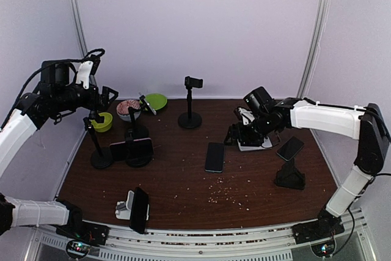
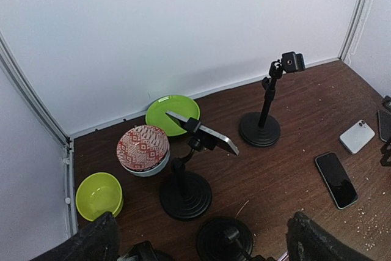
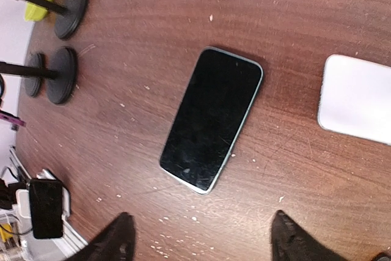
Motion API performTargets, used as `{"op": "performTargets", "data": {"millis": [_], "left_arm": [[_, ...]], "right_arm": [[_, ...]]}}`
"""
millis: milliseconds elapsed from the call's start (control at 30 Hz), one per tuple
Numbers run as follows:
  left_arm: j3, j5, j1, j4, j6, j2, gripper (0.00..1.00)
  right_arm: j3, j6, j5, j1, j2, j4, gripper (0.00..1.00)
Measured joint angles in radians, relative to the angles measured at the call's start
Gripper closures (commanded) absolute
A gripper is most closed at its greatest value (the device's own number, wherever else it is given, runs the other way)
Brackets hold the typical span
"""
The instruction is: Remove the phone from the phone stand
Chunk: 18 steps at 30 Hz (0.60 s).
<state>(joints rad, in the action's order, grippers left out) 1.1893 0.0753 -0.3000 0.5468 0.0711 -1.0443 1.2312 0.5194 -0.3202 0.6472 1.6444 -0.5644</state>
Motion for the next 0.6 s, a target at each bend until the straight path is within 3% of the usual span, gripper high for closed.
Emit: {"op": "performTargets", "data": {"millis": [100,300,600], "left_arm": [[0.0,-0.001,-0.012,0.0,-0.011,0.0,0.02],[0.0,-0.05,-0.151,0.037,-0.026,-0.015,0.04],[0.038,-0.076,-0.271,0.315,0.098,-0.008,0.08]], "right_arm": [[-0.023,-0.013,0.008,0.003,-0.06,0.022,0.0],[-0.071,-0.027,0.012,0.013,-0.162,0.075,0.01],[-0.172,-0.022,0.01,0.017,-0.233,0.198,0.0]]}}
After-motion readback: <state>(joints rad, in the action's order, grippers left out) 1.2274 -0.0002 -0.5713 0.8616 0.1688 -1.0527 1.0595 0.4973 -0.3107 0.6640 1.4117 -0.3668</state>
